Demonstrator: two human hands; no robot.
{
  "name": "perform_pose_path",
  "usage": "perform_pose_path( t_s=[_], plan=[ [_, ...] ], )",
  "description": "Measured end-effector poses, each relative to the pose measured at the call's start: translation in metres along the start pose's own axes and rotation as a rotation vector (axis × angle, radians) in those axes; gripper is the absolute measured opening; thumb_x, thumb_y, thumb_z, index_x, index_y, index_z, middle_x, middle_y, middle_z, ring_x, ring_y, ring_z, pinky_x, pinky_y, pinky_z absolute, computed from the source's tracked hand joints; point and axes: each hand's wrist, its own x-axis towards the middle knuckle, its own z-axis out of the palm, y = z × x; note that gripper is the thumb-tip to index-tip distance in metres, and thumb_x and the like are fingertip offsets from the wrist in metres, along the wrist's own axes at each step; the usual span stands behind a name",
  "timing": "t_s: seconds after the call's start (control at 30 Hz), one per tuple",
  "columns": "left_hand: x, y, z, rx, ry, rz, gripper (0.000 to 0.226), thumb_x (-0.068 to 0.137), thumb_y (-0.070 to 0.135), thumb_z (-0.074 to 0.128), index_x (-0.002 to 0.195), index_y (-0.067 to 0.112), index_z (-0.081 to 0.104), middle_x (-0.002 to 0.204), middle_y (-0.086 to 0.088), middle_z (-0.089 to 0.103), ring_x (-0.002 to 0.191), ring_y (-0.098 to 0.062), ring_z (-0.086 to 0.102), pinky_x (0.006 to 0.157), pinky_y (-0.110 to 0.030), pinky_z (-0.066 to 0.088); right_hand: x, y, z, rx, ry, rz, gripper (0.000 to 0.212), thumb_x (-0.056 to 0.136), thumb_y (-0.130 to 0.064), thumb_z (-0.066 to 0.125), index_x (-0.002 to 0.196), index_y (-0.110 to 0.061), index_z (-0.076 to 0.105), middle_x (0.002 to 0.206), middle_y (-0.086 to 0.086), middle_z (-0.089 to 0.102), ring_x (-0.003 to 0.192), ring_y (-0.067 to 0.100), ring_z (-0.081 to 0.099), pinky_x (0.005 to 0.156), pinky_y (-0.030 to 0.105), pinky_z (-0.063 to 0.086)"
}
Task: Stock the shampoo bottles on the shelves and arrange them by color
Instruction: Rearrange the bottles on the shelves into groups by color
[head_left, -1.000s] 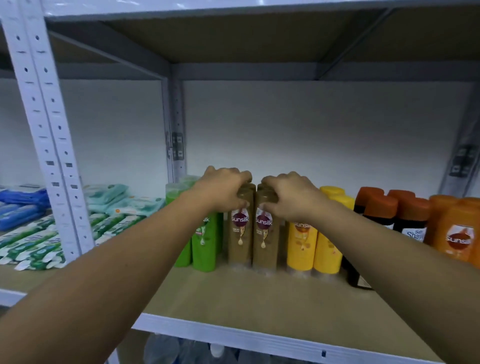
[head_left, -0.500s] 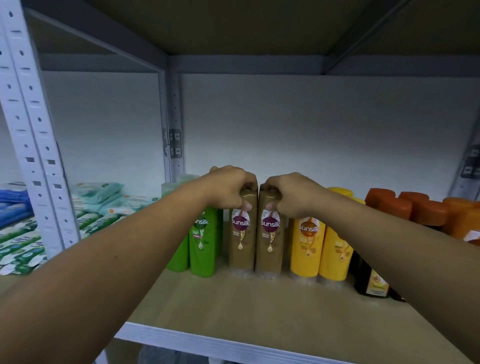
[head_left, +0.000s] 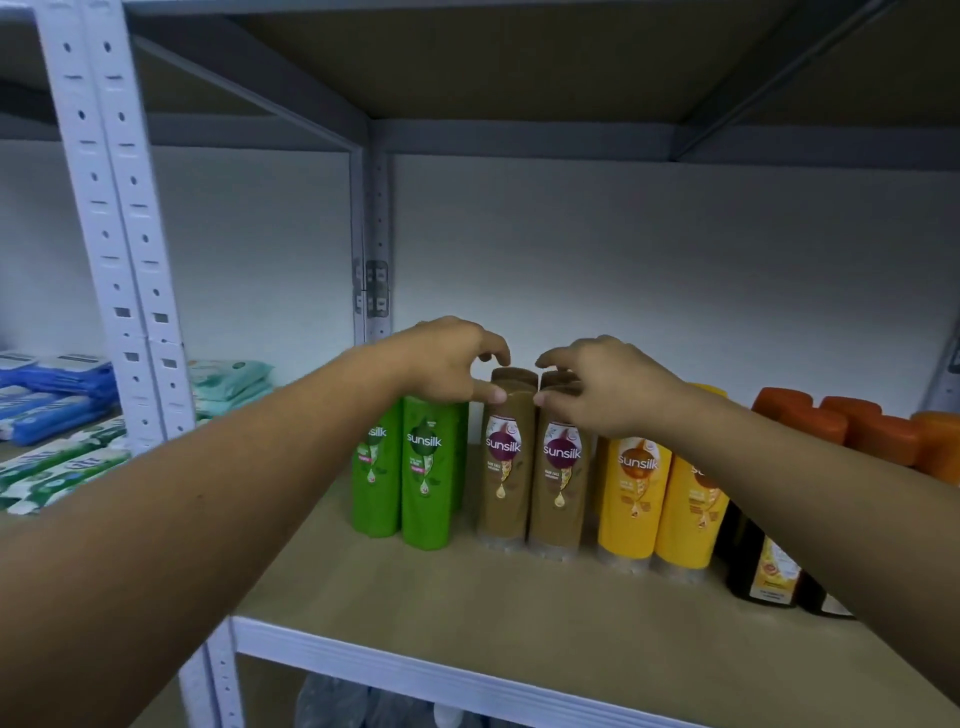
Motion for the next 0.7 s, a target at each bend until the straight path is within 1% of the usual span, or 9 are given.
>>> perform_pose_path(
  t_s=[0.1, 0.17, 0.23, 0.3, 0.43, 0.5, 0.6, 0.7],
  plan=[
    [-0.017, -0.022, -0.018, -0.015, -0.058, -0.02, 0.044, 0.091, 0.054, 0.063, 0.13, 0.033, 0.057, 0.126, 0.007, 0.062, 0.111, -0.014, 0.057, 0.088, -0.034, 0.047, 0.006, -0.022, -0.011, 0.022, 0.046, -0.06, 0.054, 0.093, -0.059, 0.053, 0.139, -0.032, 0.053, 0.132, -0.002, 0.063, 0.116, 0.022, 0.06, 0.094, 0.041, 0.052],
    [-0.029, -0.038, -0.028, -0.008, -0.1, -0.042, 0.04, 0.093, 0.05, 0.064, 0.128, 0.031, 0.059, 0.122, 0.008, 0.063, 0.11, -0.013, 0.058, 0.089, -0.033, 0.048, 0.013, -0.039, -0.015, 0.06, 0.02, -0.091, 0.054, 0.092, -0.061, 0.053, 0.138, -0.033, 0.053, 0.132, -0.004, 0.063, 0.117, 0.019, 0.059, 0.096, 0.039, 0.05],
    [-0.037, -0.056, -0.034, -0.019, -0.14, -0.068, 0.038, 0.092, 0.046, 0.067, 0.126, 0.03, 0.061, 0.119, 0.007, 0.063, 0.109, -0.014, 0.06, 0.092, -0.034, 0.049, 0.021, -0.055, -0.016, 0.065, -0.034, -0.115, 0.055, 0.091, -0.061, 0.055, 0.139, -0.033, 0.053, 0.132, -0.003, 0.062, 0.117, 0.019, 0.06, 0.098, 0.04, 0.05],
    [-0.043, -0.072, -0.037, -0.016, -0.198, -0.096, 0.041, 0.089, 0.045, 0.071, 0.126, 0.032, 0.06, 0.12, 0.006, 0.062, 0.108, -0.014, 0.059, 0.091, -0.034, 0.048, 0.031, -0.069, -0.012, 0.039, -0.09, -0.13, 0.058, 0.09, -0.063, 0.057, 0.139, -0.034, 0.052, 0.132, -0.003, 0.062, 0.115, 0.021, 0.061, 0.097, 0.041, 0.05],
    [-0.049, -0.093, -0.036, 0.033, -0.289, -0.127, 0.055, 0.081, 0.048, 0.079, 0.129, 0.036, 0.055, 0.12, 0.007, 0.058, 0.109, -0.016, 0.058, 0.091, -0.035, 0.047, 0.05, -0.088, -0.002, 0.018, -0.166, -0.128, 0.063, 0.087, -0.064, 0.06, 0.142, -0.035, 0.048, 0.134, -0.002, 0.06, 0.116, 0.023, 0.057, 0.095, 0.038, 0.049],
    [-0.051, -0.098, -0.032, 0.033, -0.293, -0.132, 0.06, 0.078, 0.049, 0.081, 0.131, 0.037, 0.054, 0.119, 0.007, 0.057, 0.104, -0.015, 0.057, 0.084, -0.033, 0.044, 0.058, -0.095, 0.001, 0.008, -0.17, -0.13, 0.063, 0.087, -0.064, 0.061, 0.143, -0.036, 0.047, 0.133, -0.001, 0.061, 0.118, 0.024, 0.056, 0.097, 0.038, 0.047],
    [-0.048, -0.102, -0.025, 0.029, -0.258, -0.123, 0.065, 0.078, 0.05, 0.08, 0.135, 0.037, 0.051, 0.119, 0.006, 0.057, 0.095, -0.014, 0.055, 0.076, -0.031, 0.041, 0.066, -0.101, 0.005, -0.091, -0.161, -0.139, 0.063, 0.087, -0.065, 0.059, 0.142, -0.037, 0.047, 0.131, -0.002, 0.062, 0.122, 0.024, 0.055, 0.098, 0.04, 0.04],
    [-0.043, -0.102, -0.018, 0.067, -0.225, -0.108, 0.07, 0.077, 0.054, 0.079, 0.137, 0.033, 0.05, 0.12, 0.003, 0.057, 0.101, -0.018, 0.055, 0.081, -0.032, 0.044, 0.072, -0.104, 0.008, -0.106, -0.192, -0.123, 0.062, 0.086, -0.065, 0.062, 0.139, -0.036, 0.05, 0.127, -0.004, 0.062, 0.12, 0.023, 0.054, 0.094, 0.04, 0.039]
  ],
)
